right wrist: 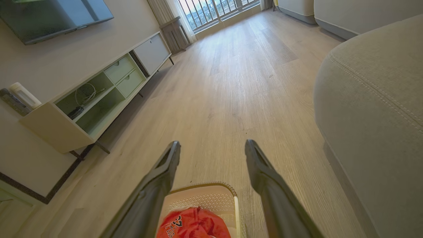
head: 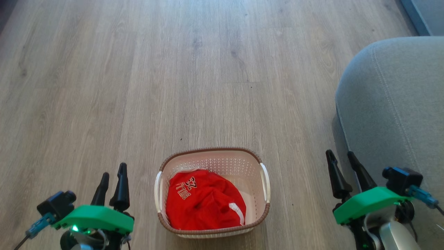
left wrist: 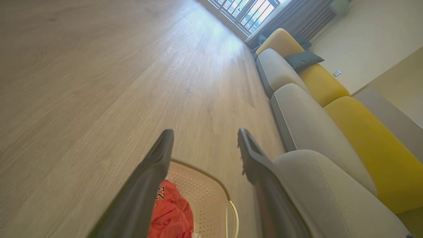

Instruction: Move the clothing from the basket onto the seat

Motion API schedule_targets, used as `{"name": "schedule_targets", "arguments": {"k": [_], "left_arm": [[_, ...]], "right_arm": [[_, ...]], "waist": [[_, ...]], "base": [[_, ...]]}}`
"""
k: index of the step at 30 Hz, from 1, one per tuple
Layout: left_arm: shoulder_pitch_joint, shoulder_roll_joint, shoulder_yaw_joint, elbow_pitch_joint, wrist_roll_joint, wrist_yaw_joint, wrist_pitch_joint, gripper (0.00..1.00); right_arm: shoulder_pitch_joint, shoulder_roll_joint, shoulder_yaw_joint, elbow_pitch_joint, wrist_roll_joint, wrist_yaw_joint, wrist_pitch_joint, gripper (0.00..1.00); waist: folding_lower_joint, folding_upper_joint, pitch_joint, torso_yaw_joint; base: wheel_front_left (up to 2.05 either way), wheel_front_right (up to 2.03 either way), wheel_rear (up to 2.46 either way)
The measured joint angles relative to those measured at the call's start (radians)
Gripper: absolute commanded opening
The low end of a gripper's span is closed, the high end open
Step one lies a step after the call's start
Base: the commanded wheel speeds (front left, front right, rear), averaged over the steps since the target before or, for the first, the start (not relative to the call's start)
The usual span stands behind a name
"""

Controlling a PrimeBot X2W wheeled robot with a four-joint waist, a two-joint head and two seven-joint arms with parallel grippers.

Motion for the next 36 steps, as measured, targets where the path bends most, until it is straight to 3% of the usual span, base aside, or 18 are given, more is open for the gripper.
{"name": "schedule_targets", "arguments": {"k": [36], "left_arm": [[-0.003,0.001,-0.007,-0.015,0.382,0.009,-0.105,1.00]], "right_arm": [[-0.003,-0.015,0.027,-0.004,-0.365,0.000,-0.107,1.00]], "waist": [[0.0000,0.0000,0.009,-0.022]], "base": [[0.00,0.00,0.00]]}}
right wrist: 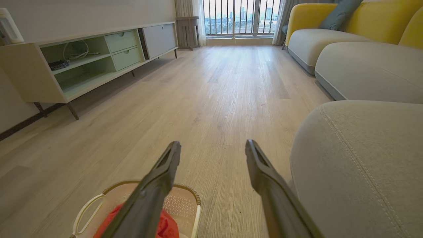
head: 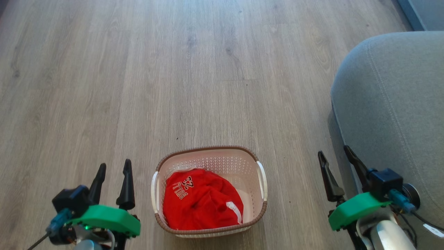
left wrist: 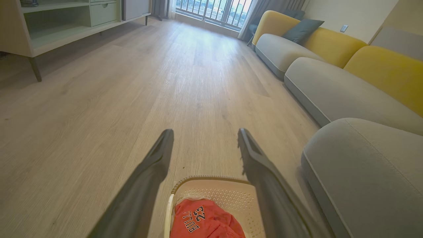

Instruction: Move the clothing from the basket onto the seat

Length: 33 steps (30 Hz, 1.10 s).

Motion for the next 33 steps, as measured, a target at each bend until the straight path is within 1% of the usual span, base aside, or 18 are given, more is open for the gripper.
{"name": "schedule_targets", "arguments": {"k": [5,12,24,29,33], "left_arm": [[-0.001,0.000,0.000,-0.001,0.047,0.000,-0.008,1.00],[-0.001,0.000,0.001,-0.001,0.048,0.000,-0.008,1.00],[-0.001,0.000,0.002,-0.002,0.048,0.000,-0.009,1.00],[-0.007,0.000,-0.004,-0.011,0.047,0.002,-0.009,1.00],[-0.055,0.001,-0.021,-0.016,0.045,0.006,-0.009,1.00]], "right_arm": [[0.000,-0.001,-0.002,0.001,-0.043,0.000,-0.011,1.00],[0.000,0.001,-0.025,0.001,-0.043,0.000,-0.011,1.00],[0.000,0.002,-0.024,0.001,-0.043,0.000,-0.011,1.00],[-0.005,0.002,-0.025,-0.013,-0.043,0.000,-0.011,1.00],[-0.051,0.001,-0.034,-0.039,-0.043,0.000,-0.011,1.00]], "waist": [[0.0000,0.0000,-0.002,0.001],[0.0000,0.0000,-0.003,0.004],[0.0000,0.0000,0.006,0.004],[0.0000,0.0000,0.039,0.000],[0.0000,0.0000,0.094,-0.005]], "base": [[0.00,0.00,0.00],[0.00,0.00,0.00],[0.00,0.00,0.00],[0.00,0.00,0.00],[0.00,0.00,0.00]]}}
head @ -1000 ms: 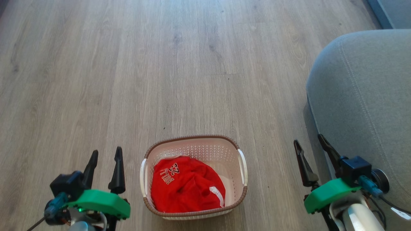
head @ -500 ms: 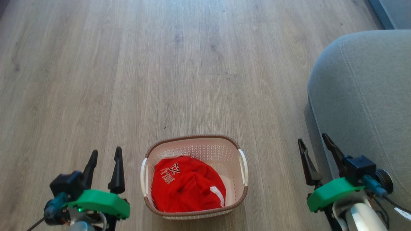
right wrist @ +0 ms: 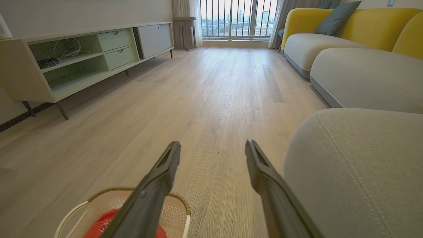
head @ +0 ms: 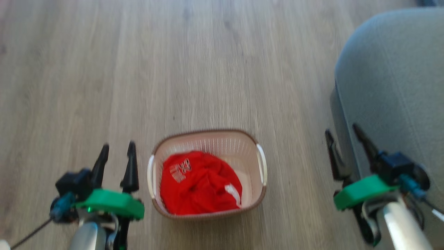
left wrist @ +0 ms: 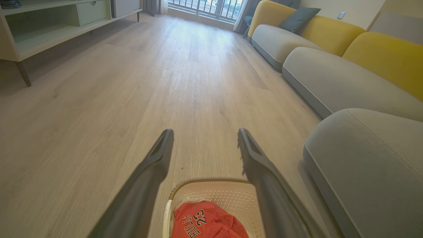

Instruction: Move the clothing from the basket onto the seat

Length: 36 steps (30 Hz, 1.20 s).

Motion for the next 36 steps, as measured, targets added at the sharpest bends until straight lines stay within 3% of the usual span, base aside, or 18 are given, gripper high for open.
{"name": "schedule_targets", "arguments": {"k": [5,14,20,25,28,36], "left_arm": [[-0.101,0.001,-0.056,0.013,0.001,-0.005,0.000,1.00],[-0.393,-0.001,-0.226,0.259,0.085,-0.011,0.000,1.00],[-0.621,-0.003,-0.329,0.540,0.116,0.023,0.018,1.00],[-0.795,-0.005,-0.394,0.731,0.115,0.051,0.101,1.00],[-0.884,-0.005,-0.425,0.851,0.116,0.089,0.155,1.00],[-1.002,-0.004,-0.452,0.991,0.131,0.137,0.197,1.00]], "right_arm": [[-0.069,-0.007,-0.037,-0.044,-0.007,0.000,-0.001,1.00],[-0.233,-0.018,-0.085,-0.124,-0.007,0.000,-0.001,1.00],[-0.304,-0.018,-0.078,-0.164,-0.007,0.000,-0.001,1.00],[-0.343,-0.015,-0.057,-0.193,0.005,0.000,-0.001,1.00],[-0.358,-0.007,-0.047,-0.208,0.019,0.000,-0.001,1.00],[-0.364,0.018,-0.013,-0.221,0.050,0.000,-0.001,1.00]], "waist": [[0.0001,0.0000,0.108,-0.004],[0.0003,0.0000,0.346,-0.005],[0.0004,-0.0001,0.524,-0.015],[0.0003,-0.0001,0.651,-0.034],[0.0002,-0.0001,0.726,-0.062],[0.0000,-0.0001,0.807,-0.127]], "base": [[0.00,0.00,0.00],[0.00,0.00,0.00],[0.00,0.00,0.00],[0.00,0.00,0.00],[0.00,0.00,0.00],[0.00,0.00,0.00]]}}
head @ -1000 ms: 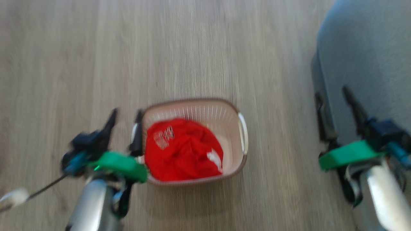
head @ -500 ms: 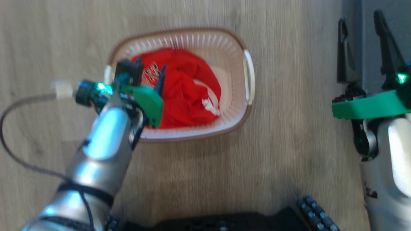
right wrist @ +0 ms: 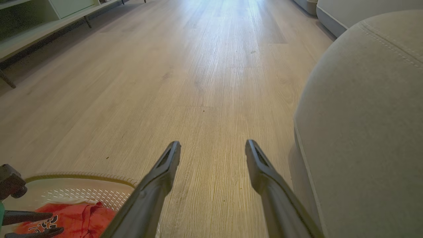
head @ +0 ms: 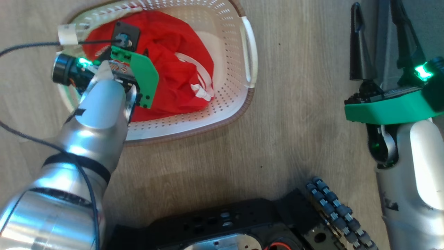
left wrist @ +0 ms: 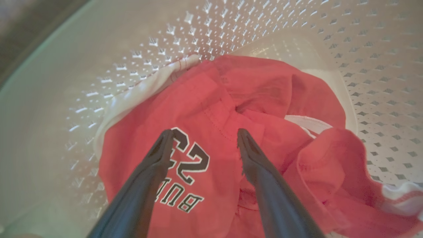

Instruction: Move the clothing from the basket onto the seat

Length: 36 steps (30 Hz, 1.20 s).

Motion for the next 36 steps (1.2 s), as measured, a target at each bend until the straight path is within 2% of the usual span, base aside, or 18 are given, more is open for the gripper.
{"name": "schedule_targets", "arguments": {"k": [9,22,25,26,28,29,30,31,34,36], "left_arm": [[-0.036,0.012,-0.028,0.041,0.024,0.032,0.008,1.00],[-0.058,0.036,-0.066,0.055,0.032,0.042,0.035,0.99],[-0.058,0.036,-0.068,0.058,0.032,0.042,0.042,0.86],[-0.059,0.036,-0.069,0.059,0.032,0.042,0.042,0.78],[-0.064,0.036,-0.074,0.060,0.032,0.042,0.043,0.48],[-0.068,0.036,-0.077,0.060,0.032,0.042,0.044,0.40],[-0.071,0.036,-0.080,0.060,0.032,0.042,0.049,0.25],[-0.073,0.036,-0.084,0.060,0.032,0.042,0.051,0.00],[-0.073,0.037,-0.096,0.060,0.038,0.040,0.052,0.00],[-0.073,0.037,-0.099,0.062,0.038,0.025,0.046,0.00]], "right_arm": [[-0.014,0.024,0.032,-0.002,0.033,0.000,0.000,1.00],[-0.015,0.027,0.050,-0.010,0.045,0.000,0.000,1.00],[-0.016,0.027,0.050,-0.018,0.053,0.000,0.000,1.00],[-0.016,0.027,0.050,-0.021,0.056,0.000,0.000,1.00],[-0.016,0.027,0.050,-0.022,0.058,0.000,0.000,1.00],[-0.016,0.028,0.050,-0.024,0.059,0.000,0.000,1.00],[-0.016,0.028,0.051,-0.025,0.059,0.000,0.000,1.00],[-0.016,0.028,0.051,-0.026,0.059,0.000,0.000,1.00],[-0.016,0.028,0.051,-0.026,0.061,0.000,0.000,1.00],[-0.016,0.028,0.050,-0.025,0.066,0.000,0.000,1.00]], "waist": [[-0.0001,0.0000,0.039,-0.035],[-0.0001,0.0000,0.078,-0.060],[-0.0001,0.0000,0.089,-0.063],[-0.0001,0.0001,0.093,-0.064],[-0.0001,0.0000,0.101,-0.065],[0.0000,0.0000,0.105,-0.066],[0.0000,0.0000,0.108,-0.067],[0.0000,0.0000,0.110,-0.069],[0.0000,0.0000,0.113,-0.072],[0.0000,0.0000,0.108,-0.071]], "base": [[0.00,0.00,0.00],[0.00,0.00,0.00],[0.00,0.00,0.00],[0.00,0.00,0.00],[0.00,0.00,0.00],[0.00,0.00,0.00],[0.00,0.00,0.00],[0.00,0.00,0.00],[0.00,0.00,0.00],[0.00,0.00,0.00]]}}
